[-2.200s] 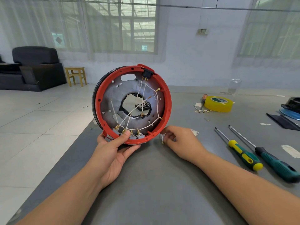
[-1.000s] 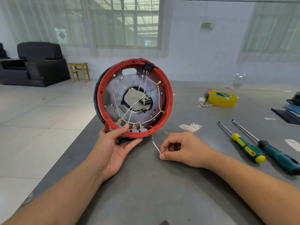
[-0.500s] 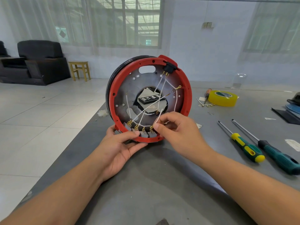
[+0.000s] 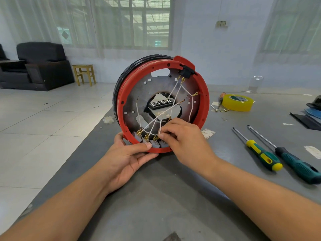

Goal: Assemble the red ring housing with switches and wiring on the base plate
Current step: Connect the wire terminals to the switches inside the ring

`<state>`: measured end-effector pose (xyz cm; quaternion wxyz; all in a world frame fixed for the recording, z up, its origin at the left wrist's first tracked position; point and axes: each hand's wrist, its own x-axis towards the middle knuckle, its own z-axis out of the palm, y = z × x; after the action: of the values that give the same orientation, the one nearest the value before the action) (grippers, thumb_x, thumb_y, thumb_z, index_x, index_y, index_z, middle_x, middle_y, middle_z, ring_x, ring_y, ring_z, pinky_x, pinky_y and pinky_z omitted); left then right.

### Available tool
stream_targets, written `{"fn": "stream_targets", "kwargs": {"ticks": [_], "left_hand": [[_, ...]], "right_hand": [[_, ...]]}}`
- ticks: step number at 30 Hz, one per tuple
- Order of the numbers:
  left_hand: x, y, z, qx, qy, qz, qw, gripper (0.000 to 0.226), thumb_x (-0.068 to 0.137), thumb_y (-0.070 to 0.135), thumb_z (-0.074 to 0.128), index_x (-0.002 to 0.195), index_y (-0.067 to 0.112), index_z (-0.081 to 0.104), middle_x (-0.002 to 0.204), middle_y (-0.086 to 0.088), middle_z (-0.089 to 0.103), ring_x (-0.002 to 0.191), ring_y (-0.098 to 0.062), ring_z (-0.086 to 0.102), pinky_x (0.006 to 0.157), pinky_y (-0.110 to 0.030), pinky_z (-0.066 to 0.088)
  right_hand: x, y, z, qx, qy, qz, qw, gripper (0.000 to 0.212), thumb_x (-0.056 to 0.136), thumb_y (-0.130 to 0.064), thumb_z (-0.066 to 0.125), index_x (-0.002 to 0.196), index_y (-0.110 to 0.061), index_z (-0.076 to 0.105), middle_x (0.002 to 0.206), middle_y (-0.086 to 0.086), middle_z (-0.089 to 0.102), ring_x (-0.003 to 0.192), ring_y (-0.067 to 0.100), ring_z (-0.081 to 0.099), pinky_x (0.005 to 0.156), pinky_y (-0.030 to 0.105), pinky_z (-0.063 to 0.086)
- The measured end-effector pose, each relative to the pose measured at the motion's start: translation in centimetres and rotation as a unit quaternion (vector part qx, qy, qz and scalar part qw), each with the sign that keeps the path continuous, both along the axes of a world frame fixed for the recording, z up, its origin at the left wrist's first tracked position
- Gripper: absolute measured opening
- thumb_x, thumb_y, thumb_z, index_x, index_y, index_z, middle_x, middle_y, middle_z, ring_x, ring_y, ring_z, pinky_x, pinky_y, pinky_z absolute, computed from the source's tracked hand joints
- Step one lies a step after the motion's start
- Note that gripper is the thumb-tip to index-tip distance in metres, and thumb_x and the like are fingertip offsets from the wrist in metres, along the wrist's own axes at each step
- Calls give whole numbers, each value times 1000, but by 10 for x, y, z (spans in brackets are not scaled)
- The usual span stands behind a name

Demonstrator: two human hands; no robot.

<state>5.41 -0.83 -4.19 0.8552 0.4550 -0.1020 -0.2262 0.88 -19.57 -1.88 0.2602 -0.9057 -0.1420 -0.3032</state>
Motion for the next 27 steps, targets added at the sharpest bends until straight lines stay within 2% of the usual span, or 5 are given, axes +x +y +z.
{"fn": "stream_targets", "kwargs": {"ticks": [12,17,22,27], "left_hand": [[2,0,-4,1,-2,1,1000,89,67,-16,73,141,23,43,120,-28,73,107,-49,73,81,-53,64],[4,0,-5,1,-1,1,1000,91,67,-17,74,140,27,44,120,-27,73,107,-51,73,83,-57,63],[4,0,-5,4,-1,1,1000,90,66,-17,74,139,26,44,117,-26,75,105,-49,74,79,-52,65],[3,0,-4,2,-7,5,1000,89,67,-17,72,142,22,43,122,-29,72,108,-49,73,88,-61,60]], "right_hand": [[1,1,-1,6,18,1,1000,10,98,-20,67,94,-18,76,93,-10,62,85,8,60,79,31,51],[1,1,-1,-2,26,-6,1000,10,98,-20,67,95,-18,76,94,-9,62,86,9,60,79,31,52],[4,2,1,-4,45,-18,999,8,97,-22,69,93,-20,76,91,-9,61,83,9,58,77,35,52],[7,5,3,-10,60,-32,998,6,95,-24,70,92,-23,75,85,-11,55,79,8,55,74,33,50]]}}
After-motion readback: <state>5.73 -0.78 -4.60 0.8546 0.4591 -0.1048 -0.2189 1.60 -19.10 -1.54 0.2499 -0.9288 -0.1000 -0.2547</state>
